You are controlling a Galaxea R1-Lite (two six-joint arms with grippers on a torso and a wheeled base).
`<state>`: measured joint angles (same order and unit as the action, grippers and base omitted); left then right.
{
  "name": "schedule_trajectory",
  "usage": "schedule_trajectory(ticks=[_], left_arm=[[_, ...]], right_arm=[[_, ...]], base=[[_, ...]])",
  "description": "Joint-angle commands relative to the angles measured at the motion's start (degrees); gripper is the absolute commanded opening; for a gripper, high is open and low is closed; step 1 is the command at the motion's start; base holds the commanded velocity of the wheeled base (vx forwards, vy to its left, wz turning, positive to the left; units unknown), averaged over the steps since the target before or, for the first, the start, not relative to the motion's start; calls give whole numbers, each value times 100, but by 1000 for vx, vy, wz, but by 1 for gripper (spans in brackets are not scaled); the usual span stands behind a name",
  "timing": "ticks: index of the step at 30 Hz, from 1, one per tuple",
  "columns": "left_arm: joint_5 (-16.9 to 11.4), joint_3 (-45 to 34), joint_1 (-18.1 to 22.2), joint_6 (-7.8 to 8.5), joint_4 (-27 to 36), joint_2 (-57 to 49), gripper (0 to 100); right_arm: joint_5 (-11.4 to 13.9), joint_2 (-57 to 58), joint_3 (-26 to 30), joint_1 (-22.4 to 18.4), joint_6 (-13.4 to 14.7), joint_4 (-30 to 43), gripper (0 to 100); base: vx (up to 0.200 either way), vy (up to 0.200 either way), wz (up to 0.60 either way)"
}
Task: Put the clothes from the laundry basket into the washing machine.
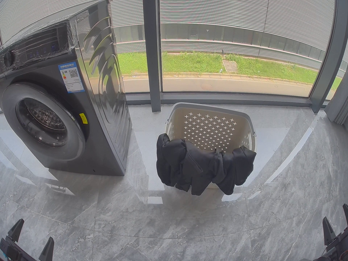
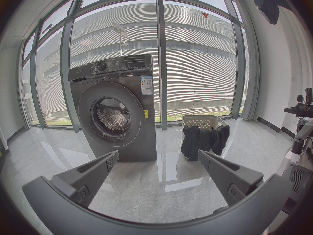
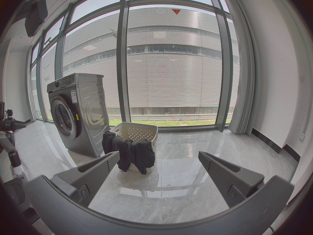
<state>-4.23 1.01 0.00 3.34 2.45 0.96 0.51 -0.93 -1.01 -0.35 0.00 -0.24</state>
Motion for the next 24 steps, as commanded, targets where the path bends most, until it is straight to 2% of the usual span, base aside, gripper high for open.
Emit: schedule_trajectory(ticks=[1, 6, 15, 24], left_arm=[[1, -101, 0, 0, 1, -96, 100], [1, -101, 0, 0, 1, -96, 100], [1, -101, 0, 0, 1, -96, 100], [1, -101, 0, 0, 1, -96, 100]], right_arm=[[2, 93, 101, 0, 0, -2, 100], [2, 93, 101, 0, 0, -2, 100], [2, 93, 101, 0, 0, -2, 100], [2, 93, 101, 0, 0, -2, 100]], base=[[200, 0, 0], [200, 0, 0], [0, 0, 0], [0, -200, 0]])
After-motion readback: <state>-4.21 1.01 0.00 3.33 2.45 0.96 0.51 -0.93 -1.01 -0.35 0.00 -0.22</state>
